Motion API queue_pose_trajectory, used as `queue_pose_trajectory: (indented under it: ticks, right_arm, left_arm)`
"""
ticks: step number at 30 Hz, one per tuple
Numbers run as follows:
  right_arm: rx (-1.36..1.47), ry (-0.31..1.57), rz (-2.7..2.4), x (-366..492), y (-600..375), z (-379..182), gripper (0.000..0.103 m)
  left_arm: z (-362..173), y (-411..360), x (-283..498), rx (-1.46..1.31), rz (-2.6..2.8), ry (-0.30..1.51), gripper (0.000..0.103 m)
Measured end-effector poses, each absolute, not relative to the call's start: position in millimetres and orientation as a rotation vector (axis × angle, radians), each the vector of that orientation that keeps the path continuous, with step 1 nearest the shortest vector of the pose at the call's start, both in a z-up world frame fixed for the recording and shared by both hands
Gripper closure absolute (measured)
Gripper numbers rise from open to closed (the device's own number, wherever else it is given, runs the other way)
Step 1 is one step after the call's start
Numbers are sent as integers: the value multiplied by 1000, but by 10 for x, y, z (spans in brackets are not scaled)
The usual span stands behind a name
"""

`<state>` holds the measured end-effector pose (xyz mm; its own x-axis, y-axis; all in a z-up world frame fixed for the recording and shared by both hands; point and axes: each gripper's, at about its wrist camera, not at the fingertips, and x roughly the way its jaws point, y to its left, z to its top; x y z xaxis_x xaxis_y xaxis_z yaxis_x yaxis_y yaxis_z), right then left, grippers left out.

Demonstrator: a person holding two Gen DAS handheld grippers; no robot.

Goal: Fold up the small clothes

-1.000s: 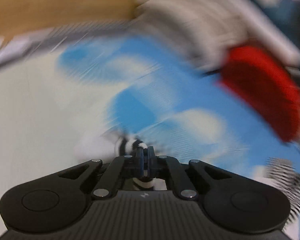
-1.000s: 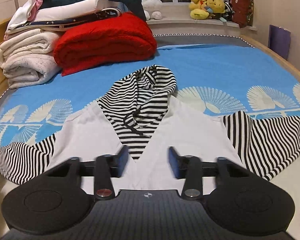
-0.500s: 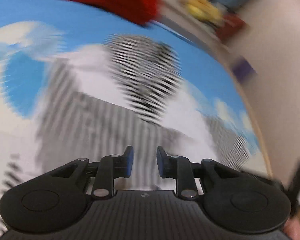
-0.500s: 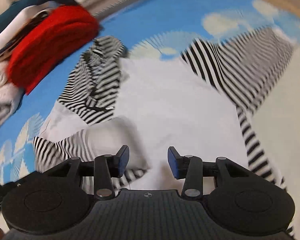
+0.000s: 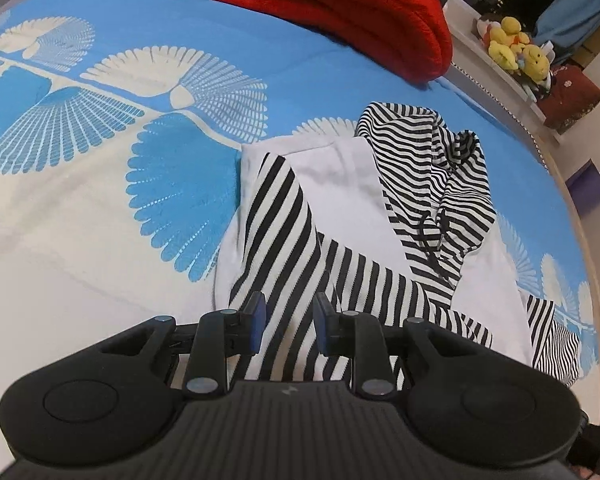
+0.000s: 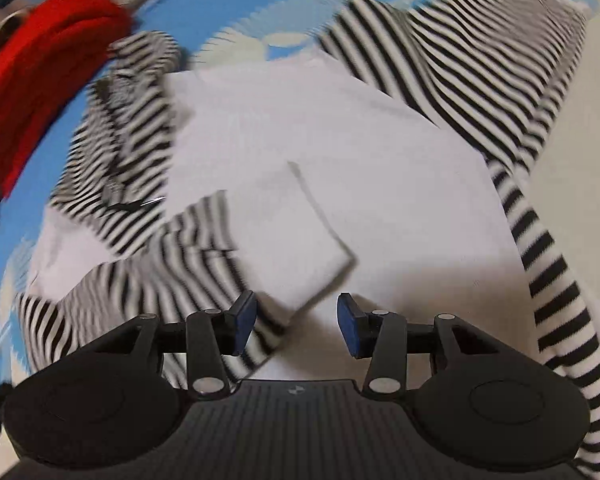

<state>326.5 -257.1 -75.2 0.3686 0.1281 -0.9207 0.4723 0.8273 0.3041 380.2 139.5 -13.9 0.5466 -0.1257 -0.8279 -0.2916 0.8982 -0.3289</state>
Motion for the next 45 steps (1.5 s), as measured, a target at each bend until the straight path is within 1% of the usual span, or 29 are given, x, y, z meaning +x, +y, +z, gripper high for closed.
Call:
queue_pose_trajectory:
  ticks: [2, 3, 4, 5, 7, 9, 11, 12, 13, 14, 16, 17, 18, 19, 20, 22, 24, 26, 27, 28, 29, 30, 31, 33, 35, 37, 38, 41, 45]
  right_arm:
    - [634, 1197, -267, 3280, -2653, -836, 59]
    - [626, 1183, -270, 3299, -2653, -821, 66]
    - [604, 1167, -261, 3320, -2648, -796, 95]
    - [592, 1144, -240, 3342, -2644, -774, 100]
    - [610, 1065, -212, 3351, -2673, -671, 100]
    - [610, 908, -135, 3303, -2665, -382, 101]
    - [569, 700, -68, 3179, -2634, -37, 101]
    - [548, 634, -70, 3120, -2638, 52, 101]
    - [534, 613, -102, 3076, -2677, 77, 101]
    - [529, 653, -159, 3089, -2735, 6, 100]
    - [507, 874, -302, 3218, -2878, -333, 98]
    - [512, 1017, -372, 3267, -2979, -554, 98]
    - [558, 1070, -439, 3243, -3088, -672, 95]
    - [603, 1061, -499, 3181, -3184, -693, 94]
    - [586, 1027, -507, 3167, -3201, -628, 94]
    - [525, 902, -429, 3184, -3140, -407, 94]
    - [525, 801, -291, 3188, -3054, -237, 87]
    - [562, 834, -177, 3254, -3008, -269, 73]
    - [575, 905, -157, 3307, -2995, -368, 70]
    - [575, 999, -153, 3388, -2964, -499, 69]
    - [558, 1121, -175, 3438, -2963, -667, 70]
    - [545, 1188, -225, 3452, -2971, -780, 74]
    - [569, 1184, -251, 3421, -3021, -811, 75]
    - [567, 1145, -233, 3444, -3022, -713, 72]
    - [501, 1088, -201, 3464, -2975, -609, 62]
    - [499, 1113, -204, 3470, -2989, -660, 61]
    - [508, 1139, -220, 3463, -2962, -697, 62]
    - [491, 1126, -240, 3455, -2971, -657, 61]
    - [406, 975, -173, 3421, -2923, -286, 61]
  left_arm:
    - [-168, 1362, 3841, -451, 96, 999, 76]
    - [-177, 1354, 3856, -446, 92, 1002, 76]
    - [-180, 1354, 3866, -442, 88, 1004, 76]
    - [-183, 1358, 3875, -439, 86, 1004, 76]
    - [-180, 1357, 3884, -419, 85, 1001, 76]
    - [-187, 1335, 3878, -391, 84, 1000, 76]
    - [-239, 1287, 3865, -359, 68, 1016, 76]
    - [-282, 1259, 3861, -349, 58, 1029, 76]
    - [-340, 1231, 3859, -338, 48, 1048, 76]
    - [-437, 1197, 3862, -306, 46, 1091, 76]
    - [-627, 1149, 3867, -228, 64, 1179, 76]
    - [-705, 1146, 3862, -199, 77, 1211, 76]
    - [-733, 1158, 3851, -178, 96, 1218, 76]
    - [-711, 1167, 3840, -166, 108, 1205, 76]
    - [-637, 1168, 3823, -167, 111, 1170, 76]
    - [-481, 1141, 3792, -225, 42, 1099, 76]
    - [-471, 1063, 3778, -225, -26, 1091, 76]
    - [-689, 989, 3796, -170, -24, 1199, 74]
    - [-783, 991, 3789, -156, -12, 1233, 74]
    - [-781, 990, 3773, -139, -11, 1215, 73]
    - [-730, 968, 3777, -123, -10, 1215, 73]
    - [-643, 953, 3774, -122, -18, 1191, 73]
    - [-554, 937, 3758, -132, -39, 1154, 72]
    - [-446, 884, 3749, -147, -91, 1101, 68]
    - [-574, 834, 3762, -146, -101, 1149, 63]
    - [-766, 831, 3776, -135, -57, 1234, 63]
    - [-733, 811, 3764, -121, -51, 1221, 63]
    - [-431, 769, 3710, -114, -74, 1110, 63]
    - [-147, 673, 3588, -50, -46, 973, 62]
